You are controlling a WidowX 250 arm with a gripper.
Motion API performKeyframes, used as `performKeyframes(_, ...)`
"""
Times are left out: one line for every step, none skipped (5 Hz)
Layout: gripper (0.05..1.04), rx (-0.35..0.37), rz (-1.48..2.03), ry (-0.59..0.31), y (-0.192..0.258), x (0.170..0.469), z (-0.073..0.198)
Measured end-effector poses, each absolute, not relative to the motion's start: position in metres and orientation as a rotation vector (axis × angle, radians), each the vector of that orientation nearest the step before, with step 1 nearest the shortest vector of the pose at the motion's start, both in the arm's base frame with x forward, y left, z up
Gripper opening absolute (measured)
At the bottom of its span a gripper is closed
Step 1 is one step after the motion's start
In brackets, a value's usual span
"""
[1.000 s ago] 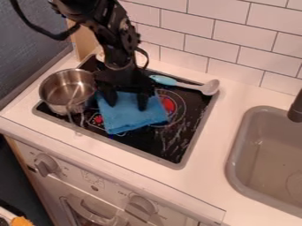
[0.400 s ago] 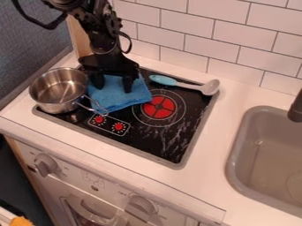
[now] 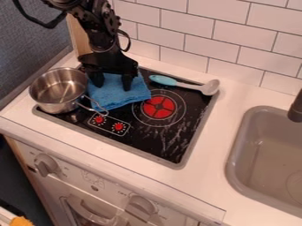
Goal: Move the blue cloth to the left of burner
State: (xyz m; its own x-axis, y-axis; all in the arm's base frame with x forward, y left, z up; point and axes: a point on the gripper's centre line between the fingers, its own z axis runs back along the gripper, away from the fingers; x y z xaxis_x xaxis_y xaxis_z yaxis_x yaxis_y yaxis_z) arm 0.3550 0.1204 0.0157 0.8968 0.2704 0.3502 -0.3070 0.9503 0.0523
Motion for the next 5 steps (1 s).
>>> performKeyframes(0.999, 0.109, 0.302, -0.347, 0.121, 0.354, 0.017)
performKeyframes(0.999, 0.115, 0.270, -0.340, 0.121, 0.355, 0.021)
performKeyframes(0.999, 0.126, 0.247, -0.364, 0.122, 0.358, 0.039)
performKeyframes(0.999, 0.138, 0.240, -0.407, 0.123, 0.360, 0.060)
performKeyframes(0.999, 0.157, 0.249, -0.463, 0.123, 0.361, 0.086)
